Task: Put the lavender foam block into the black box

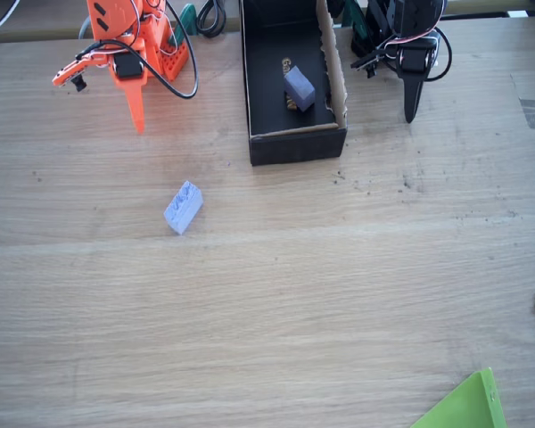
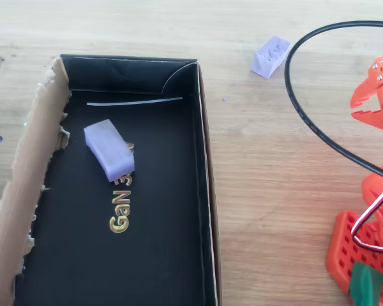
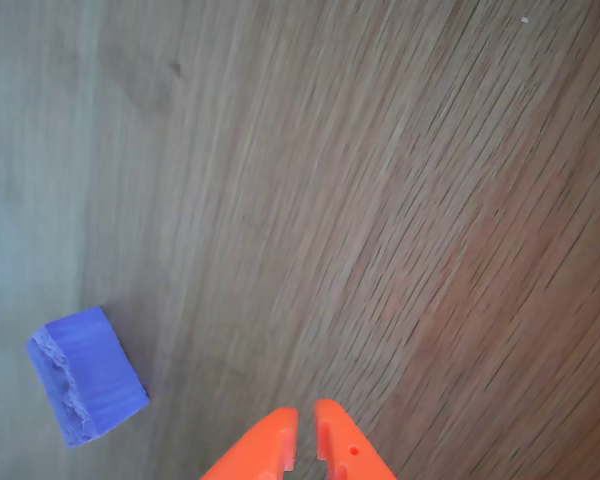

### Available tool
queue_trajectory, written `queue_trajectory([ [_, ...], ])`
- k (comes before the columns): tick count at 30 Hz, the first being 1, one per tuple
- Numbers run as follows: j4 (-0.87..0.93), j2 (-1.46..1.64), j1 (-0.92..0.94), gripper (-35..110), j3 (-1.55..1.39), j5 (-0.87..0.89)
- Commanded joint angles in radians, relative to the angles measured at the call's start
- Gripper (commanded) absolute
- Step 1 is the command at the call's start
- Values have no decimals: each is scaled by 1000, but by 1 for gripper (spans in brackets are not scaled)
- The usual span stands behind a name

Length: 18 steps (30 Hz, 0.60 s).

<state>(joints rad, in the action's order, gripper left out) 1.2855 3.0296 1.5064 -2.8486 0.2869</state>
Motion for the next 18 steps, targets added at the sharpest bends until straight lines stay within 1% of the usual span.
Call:
queue_trajectory([
  [1,20,11,-20,0,-5,-48],
  [3,6,11,-51,0,-5,-121],
  [6,-6,11,-52,0,-5,-130],
  [13,2,11,-51,0,-5,-55],
  [15,-28,9,-51,0,-5,20],
  [16,-46,9,-52,0,-5,106],
  [18,-61,9,-58,0,-3,433],
])
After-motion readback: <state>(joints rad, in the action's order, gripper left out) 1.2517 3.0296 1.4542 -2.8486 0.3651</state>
